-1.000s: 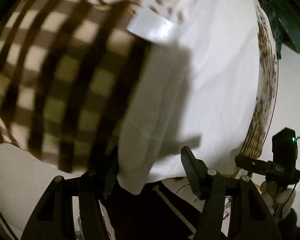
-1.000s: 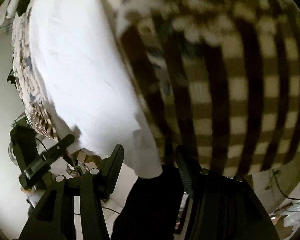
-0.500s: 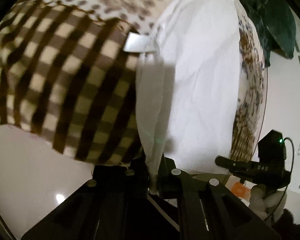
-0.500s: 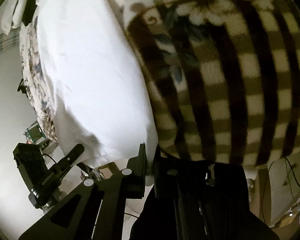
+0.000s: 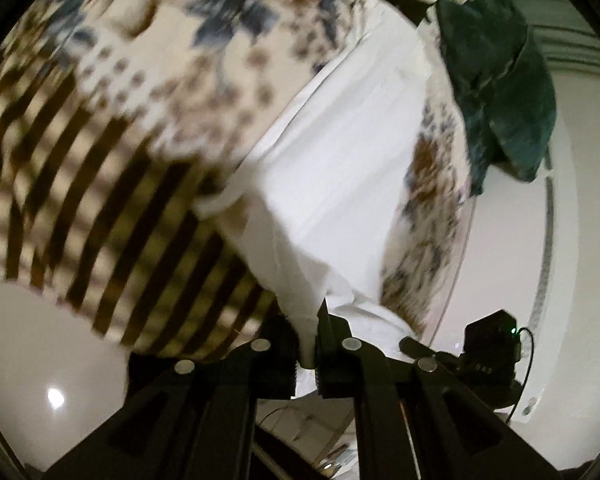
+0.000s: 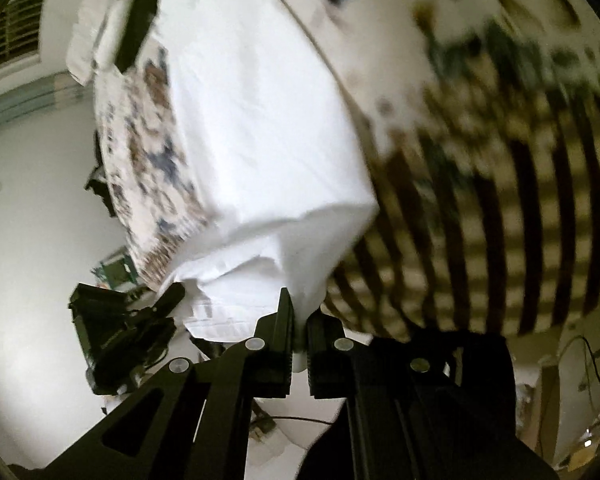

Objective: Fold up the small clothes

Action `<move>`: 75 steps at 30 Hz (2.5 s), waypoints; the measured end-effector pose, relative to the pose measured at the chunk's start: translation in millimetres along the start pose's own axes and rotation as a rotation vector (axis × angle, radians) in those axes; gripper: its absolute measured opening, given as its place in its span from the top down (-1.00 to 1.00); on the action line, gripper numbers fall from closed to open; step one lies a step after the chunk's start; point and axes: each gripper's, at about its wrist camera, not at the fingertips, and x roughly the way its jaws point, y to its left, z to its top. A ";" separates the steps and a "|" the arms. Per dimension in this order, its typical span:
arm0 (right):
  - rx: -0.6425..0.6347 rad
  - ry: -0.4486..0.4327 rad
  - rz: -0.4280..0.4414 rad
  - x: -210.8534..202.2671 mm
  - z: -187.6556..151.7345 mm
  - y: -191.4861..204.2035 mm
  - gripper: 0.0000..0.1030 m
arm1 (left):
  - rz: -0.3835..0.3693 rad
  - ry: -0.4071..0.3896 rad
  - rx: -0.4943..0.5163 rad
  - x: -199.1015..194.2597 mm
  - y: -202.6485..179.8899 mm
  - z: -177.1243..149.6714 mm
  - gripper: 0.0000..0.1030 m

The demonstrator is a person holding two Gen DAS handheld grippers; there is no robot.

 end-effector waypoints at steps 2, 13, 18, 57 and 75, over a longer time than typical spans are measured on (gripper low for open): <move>-0.015 -0.023 0.018 -8.4 16.1 15.6 0.90 | -0.024 -0.015 0.002 -1.5 -9.9 22.4 0.93; -0.068 -0.206 0.041 -29.8 171.8 94.7 0.90 | -0.075 -0.096 0.049 24.0 -63.5 175.3 0.92; -0.061 -0.263 0.007 -25.3 253.5 129.7 0.90 | -0.062 -0.107 0.071 47.5 -88.4 253.2 0.92; -0.147 -0.177 -0.142 -22.3 351.7 93.6 -0.37 | -0.310 -0.095 -0.258 127.7 -35.8 177.3 -0.36; -0.180 -0.074 0.024 58.2 425.6 141.6 0.77 | -0.180 -0.298 -0.189 81.1 -46.4 231.8 0.77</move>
